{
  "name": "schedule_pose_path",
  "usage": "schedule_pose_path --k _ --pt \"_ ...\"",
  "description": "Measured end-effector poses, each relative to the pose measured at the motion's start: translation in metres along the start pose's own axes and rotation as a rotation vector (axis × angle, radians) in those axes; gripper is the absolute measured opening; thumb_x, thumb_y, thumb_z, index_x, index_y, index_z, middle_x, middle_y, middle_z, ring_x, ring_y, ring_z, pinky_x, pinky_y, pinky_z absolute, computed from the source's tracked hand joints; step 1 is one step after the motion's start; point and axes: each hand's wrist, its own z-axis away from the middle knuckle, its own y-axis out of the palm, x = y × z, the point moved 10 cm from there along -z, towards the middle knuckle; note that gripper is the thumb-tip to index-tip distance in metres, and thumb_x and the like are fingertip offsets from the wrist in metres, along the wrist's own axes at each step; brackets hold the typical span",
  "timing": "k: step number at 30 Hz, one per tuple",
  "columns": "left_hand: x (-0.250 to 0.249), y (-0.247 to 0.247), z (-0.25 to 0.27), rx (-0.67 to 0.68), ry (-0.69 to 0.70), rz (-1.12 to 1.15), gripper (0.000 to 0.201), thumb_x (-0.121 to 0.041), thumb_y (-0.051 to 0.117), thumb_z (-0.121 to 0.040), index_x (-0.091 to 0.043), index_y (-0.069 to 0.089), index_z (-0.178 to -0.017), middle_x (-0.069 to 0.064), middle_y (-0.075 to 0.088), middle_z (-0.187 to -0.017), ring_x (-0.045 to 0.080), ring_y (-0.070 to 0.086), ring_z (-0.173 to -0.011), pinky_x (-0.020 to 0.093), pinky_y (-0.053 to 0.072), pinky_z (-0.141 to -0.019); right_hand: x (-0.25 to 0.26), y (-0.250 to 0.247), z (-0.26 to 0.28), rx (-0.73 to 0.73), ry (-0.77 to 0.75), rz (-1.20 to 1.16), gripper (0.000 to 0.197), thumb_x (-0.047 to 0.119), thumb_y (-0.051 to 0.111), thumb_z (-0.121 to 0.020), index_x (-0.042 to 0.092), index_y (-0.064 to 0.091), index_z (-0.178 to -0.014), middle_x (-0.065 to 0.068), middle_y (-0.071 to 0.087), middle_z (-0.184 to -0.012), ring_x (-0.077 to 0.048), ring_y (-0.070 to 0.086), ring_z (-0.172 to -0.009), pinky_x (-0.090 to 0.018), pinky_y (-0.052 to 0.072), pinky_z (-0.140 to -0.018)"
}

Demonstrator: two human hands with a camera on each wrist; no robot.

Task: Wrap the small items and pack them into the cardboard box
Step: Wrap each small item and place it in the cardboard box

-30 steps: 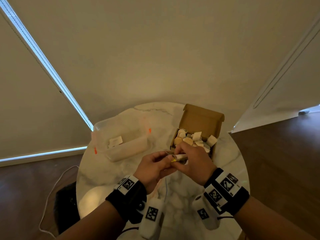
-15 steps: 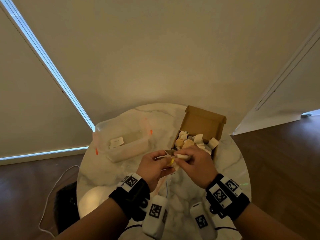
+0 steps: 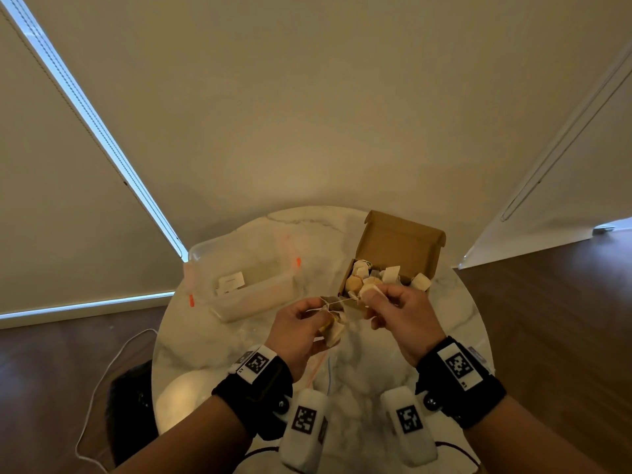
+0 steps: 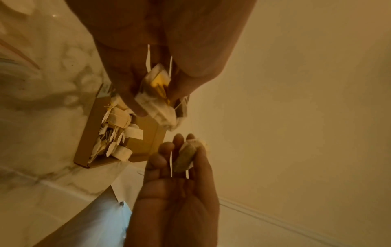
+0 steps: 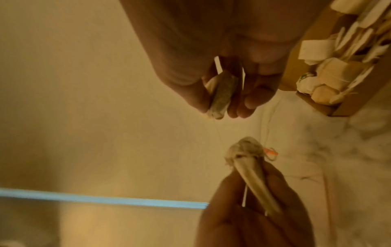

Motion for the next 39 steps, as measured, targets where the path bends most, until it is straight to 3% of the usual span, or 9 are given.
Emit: schedule_pose_path --k 4,8,11,16,22,27,32,35,39 --pt "-0.008 -0.003 0.002 -0.003 0.075 -0.113 0.020 0.001 0.057 -0.092 -0.011 0.074 -0.092 0.005 0.071 -0.077 0.013 0.064 -0.061 0.029 0.053 -0.056 -0.009 0.004 0.001 0.049 0.197 -0.253 0.018 0.003 0.051 -0.095 -0.002 0.067 -0.088 -0.020 0.062 -0.083 -0.026 0.056 -0.066 -0.032 0.043 -0.054" --pt "-0.018 -0.007 0.001 -0.028 0.207 -0.329 0.019 -0.004 0.064 -0.088 -0.018 0.075 -0.088 0.004 0.074 -0.079 0.016 0.066 -0.070 0.042 0.059 -0.064 -0.009 0.006 0.000 0.079 0.219 -0.264 0.016 0.000 0.051 -0.094 -0.005 0.066 -0.091 -0.019 0.061 -0.080 -0.027 0.057 -0.066 -0.032 0.044 -0.055" --pt "-0.023 -0.005 0.001 -0.036 0.294 -0.491 0.018 -0.007 0.068 -0.083 -0.024 0.075 -0.083 -0.004 0.074 -0.077 0.013 0.067 -0.069 0.038 0.059 -0.064 -0.003 0.010 -0.002 0.134 0.122 -0.128 0.012 -0.005 0.053 -0.091 -0.009 0.063 -0.087 -0.017 0.060 -0.074 -0.025 0.059 -0.065 -0.032 0.049 -0.057" --pt "-0.025 0.005 0.003 0.007 0.304 -0.467 0.012 -0.011 0.072 -0.082 -0.022 0.075 -0.082 -0.008 0.073 -0.073 0.006 0.064 -0.065 0.024 0.049 -0.061 0.010 0.023 -0.003 0.205 -0.180 0.401 0.016 0.007 0.058 -0.091 0.013 0.073 -0.087 0.004 0.067 -0.074 -0.004 0.060 -0.066 -0.024 0.050 -0.061" --pt "-0.030 0.009 0.002 0.059 0.327 -0.445 0.014 -0.009 0.073 -0.081 -0.021 0.075 -0.087 0.000 0.074 -0.078 0.012 0.063 -0.067 0.026 0.050 -0.061 0.007 0.026 0.001 0.231 -0.237 0.421 0.025 0.017 0.076 -0.080 0.020 0.073 -0.105 0.006 0.073 -0.095 -0.004 0.066 -0.089 -0.024 0.055 -0.079" --pt "-0.028 0.003 0.000 0.003 0.332 -0.402 0.022 -0.006 0.074 -0.080 -0.019 0.070 -0.097 0.000 0.075 -0.088 0.012 0.069 -0.080 0.039 0.058 -0.082 0.004 0.020 -0.004 0.176 -0.226 0.389 0.010 0.019 0.079 -0.076 0.018 0.074 -0.085 0.002 0.070 -0.078 -0.012 0.065 -0.074 -0.030 0.053 -0.068" --pt "-0.033 -0.004 0.001 -0.055 0.385 -0.409 0.029 -0.006 0.078 -0.076 -0.025 0.068 -0.097 -0.001 0.074 -0.092 0.015 0.070 -0.088 0.036 0.059 -0.080 0.001 0.010 -0.006 0.096 -0.196 0.312 0.009 0.016 0.078 -0.077 0.019 0.070 -0.074 0.002 0.068 -0.069 -0.008 0.060 -0.060 -0.023 0.049 -0.057" --pt "-0.035 -0.010 0.002 -0.083 0.412 -0.412 0.032 -0.005 0.080 -0.073 -0.024 0.070 -0.096 -0.001 0.073 -0.091 0.015 0.070 -0.086 0.030 0.059 -0.075 -0.003 0.009 -0.004 0.100 -0.148 0.197 0.004 0.008 0.073 -0.081 0.007 0.070 -0.084 -0.008 0.069 -0.068 -0.011 0.059 -0.055 -0.028 0.048 -0.053" --pt "-0.038 -0.016 0.003 -0.123 0.419 -0.441 0.032 -0.010 0.083 -0.071 -0.027 0.071 -0.095 -0.002 0.069 -0.091 0.010 0.067 -0.078 0.015 0.053 -0.066 -0.009 0.008 -0.004 0.105 -0.085 0.054 0.024 -0.002 0.063 -0.087 0.012 0.068 -0.106 -0.010 0.068 -0.073 -0.018 0.059 -0.054 -0.029 0.049 -0.053"
